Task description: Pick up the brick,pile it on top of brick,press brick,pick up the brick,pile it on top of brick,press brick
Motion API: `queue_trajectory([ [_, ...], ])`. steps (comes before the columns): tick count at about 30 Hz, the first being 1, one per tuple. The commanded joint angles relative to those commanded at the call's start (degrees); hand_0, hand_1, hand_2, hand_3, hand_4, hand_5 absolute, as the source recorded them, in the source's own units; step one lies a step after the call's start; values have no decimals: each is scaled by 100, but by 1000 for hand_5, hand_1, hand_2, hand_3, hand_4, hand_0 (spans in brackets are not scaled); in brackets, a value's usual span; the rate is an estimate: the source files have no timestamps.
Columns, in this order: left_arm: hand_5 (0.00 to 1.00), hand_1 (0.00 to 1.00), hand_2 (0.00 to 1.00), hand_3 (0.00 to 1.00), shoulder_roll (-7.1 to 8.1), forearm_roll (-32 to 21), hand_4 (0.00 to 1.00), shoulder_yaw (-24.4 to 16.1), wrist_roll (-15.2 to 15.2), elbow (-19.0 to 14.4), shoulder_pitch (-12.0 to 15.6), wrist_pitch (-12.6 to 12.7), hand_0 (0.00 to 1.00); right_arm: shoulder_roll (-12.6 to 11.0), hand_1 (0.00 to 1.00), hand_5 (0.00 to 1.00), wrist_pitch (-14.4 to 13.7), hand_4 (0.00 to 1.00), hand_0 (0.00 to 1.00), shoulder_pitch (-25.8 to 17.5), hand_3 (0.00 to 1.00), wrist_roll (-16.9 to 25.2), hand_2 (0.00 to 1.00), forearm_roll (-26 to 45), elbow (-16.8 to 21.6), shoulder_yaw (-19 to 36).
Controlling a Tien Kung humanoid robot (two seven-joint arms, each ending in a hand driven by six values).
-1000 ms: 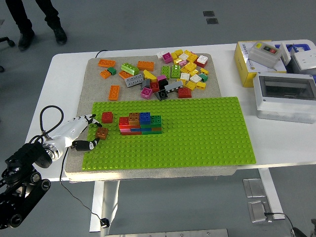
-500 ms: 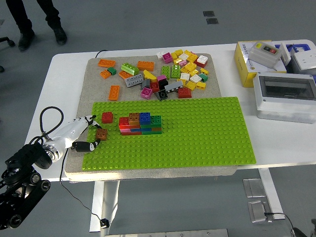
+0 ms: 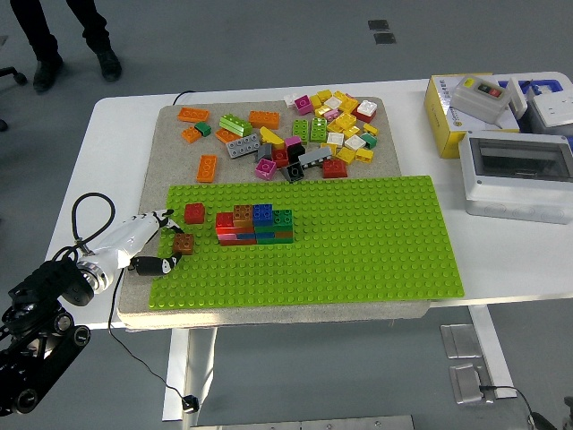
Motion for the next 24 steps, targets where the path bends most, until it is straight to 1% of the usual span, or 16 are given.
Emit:
queue_trajectory([
  [1, 176, 998, 998, 827, 5, 0, 625, -6, 4, -13, 6, -6, 998, 1, 699, 998, 1, 642, 737, -3, 784, -2, 708, -5, 0, 4],
  [6, 176, 998, 998, 827, 30, 11, 625, -104, 105, -166, 55, -127, 998, 7, 699, 998, 1, 642, 737, -14, 784, -2, 708, -20, 0, 22],
  [7, 199, 998, 998, 855, 31, 16, 648, -136, 135, -211, 70, -162, 998, 7, 699, 998, 0, 642, 737, -18, 783, 1, 708, -16, 0, 22],
  [12, 199, 998, 998, 855, 40, -12, 648, -237, 267, -396, 134, -313, 998, 1, 699, 998, -2, 642, 737, -43, 783, 15, 708, -31, 0, 45],
  [19, 218, 998, 998, 865, 38, -38, 667, -339, 335, -504, 175, -384, 998, -2, 698, 998, -3, 641, 736, -64, 783, 33, 706, -46, 0, 75],
  [24, 218, 998, 998, 865, 47, -189, 667, -554, 360, -688, 290, -476, 998, 4, 698, 998, -9, 641, 736, -68, 783, 34, 706, -14, 0, 67],
])
